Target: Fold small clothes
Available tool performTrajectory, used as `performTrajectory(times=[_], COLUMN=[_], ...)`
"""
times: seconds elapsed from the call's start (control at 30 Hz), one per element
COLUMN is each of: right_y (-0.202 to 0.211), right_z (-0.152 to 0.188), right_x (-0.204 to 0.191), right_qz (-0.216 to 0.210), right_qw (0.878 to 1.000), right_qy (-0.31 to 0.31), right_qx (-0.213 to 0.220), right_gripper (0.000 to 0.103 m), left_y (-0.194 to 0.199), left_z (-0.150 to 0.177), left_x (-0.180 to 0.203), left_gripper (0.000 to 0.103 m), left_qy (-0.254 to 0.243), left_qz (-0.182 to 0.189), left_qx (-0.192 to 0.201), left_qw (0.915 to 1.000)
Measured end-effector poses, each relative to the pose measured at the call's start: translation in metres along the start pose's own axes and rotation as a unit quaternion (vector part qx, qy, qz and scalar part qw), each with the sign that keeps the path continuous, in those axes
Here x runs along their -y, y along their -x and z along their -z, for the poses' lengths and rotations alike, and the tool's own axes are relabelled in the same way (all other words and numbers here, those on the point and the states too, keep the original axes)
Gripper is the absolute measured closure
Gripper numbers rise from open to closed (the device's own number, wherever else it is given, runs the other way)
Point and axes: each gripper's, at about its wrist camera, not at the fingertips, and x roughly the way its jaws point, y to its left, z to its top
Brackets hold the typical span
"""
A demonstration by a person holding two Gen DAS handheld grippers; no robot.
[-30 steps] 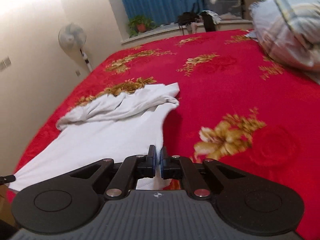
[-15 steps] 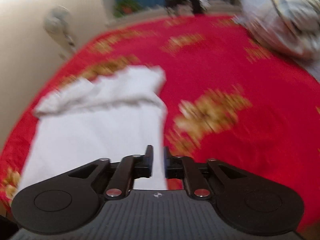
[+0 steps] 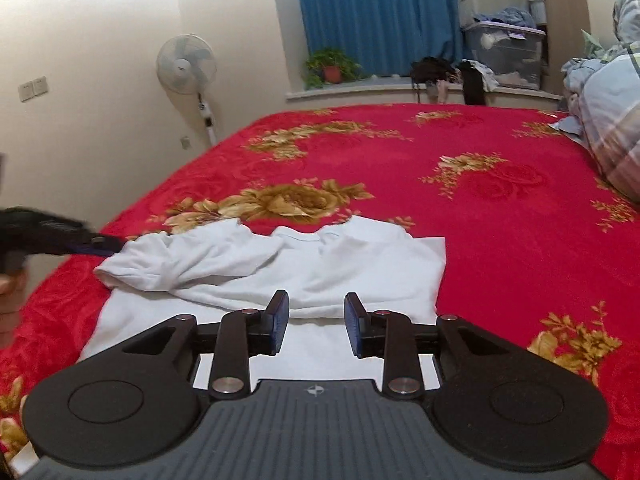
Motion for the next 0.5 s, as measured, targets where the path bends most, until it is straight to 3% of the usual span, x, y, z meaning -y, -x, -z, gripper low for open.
performTrajectory(times=[0.07,0.23,0.27,0.3,0.37,0.43,0.47,0.5], right_y=[-0.006,-0.021,-0.023,-0.024,-0.026,-0.026,-0.025,-0.025], right_z=[0.002,0.007,0.009,0.009,0.009,0.008,0.008,0.008], right_x=[-0.006,-0.005,-0.004,-0.003,0.001,0.004,0.006,0.007], right_qz=[0.001,-0.004,-0.005,-0.007,-0.014,-0.016,-0.017,-0.017], right_qw=[1.000,1.000,0.999,0.999,0.999,0.999,0.999,0.999], right_qy=[0.019,0.022,0.024,0.027,0.028,0.025,0.023,0.022], right_qx=[-0.003,-0.021,-0.026,-0.030,-0.034,-0.038,-0.039,-0.039], right_gripper=[0.072,0.072,0.072,0.072,0.072,0.072,0.072,0.072], left_y=[-0.043,-0.110,-0.116,-0.116,-0.100,-0.057,-0.033,-0.003], left_z=[-0.010,-0.029,-0.031,-0.032,-0.036,-0.042,-0.044,-0.045], left_x=[-0.006,-0.013,-0.015,-0.016,-0.022,-0.051,-0.073,-0.102], left_gripper=[0.061,0.063,0.086,0.100,0.099,0.099,0.099,0.099], left_qy=[0.019,0.056,0.055,0.048,0.025,0.032,0.051,0.073], left_qz=[-0.010,0.001,0.014,0.031,0.031,0.012,-0.007,-0.049], left_qx=[-0.018,-0.053,-0.057,-0.059,-0.036,0.025,0.054,0.089], left_qw=[0.9996,0.9970,0.9968,0.9967,0.9986,0.9991,0.9972,0.9921])
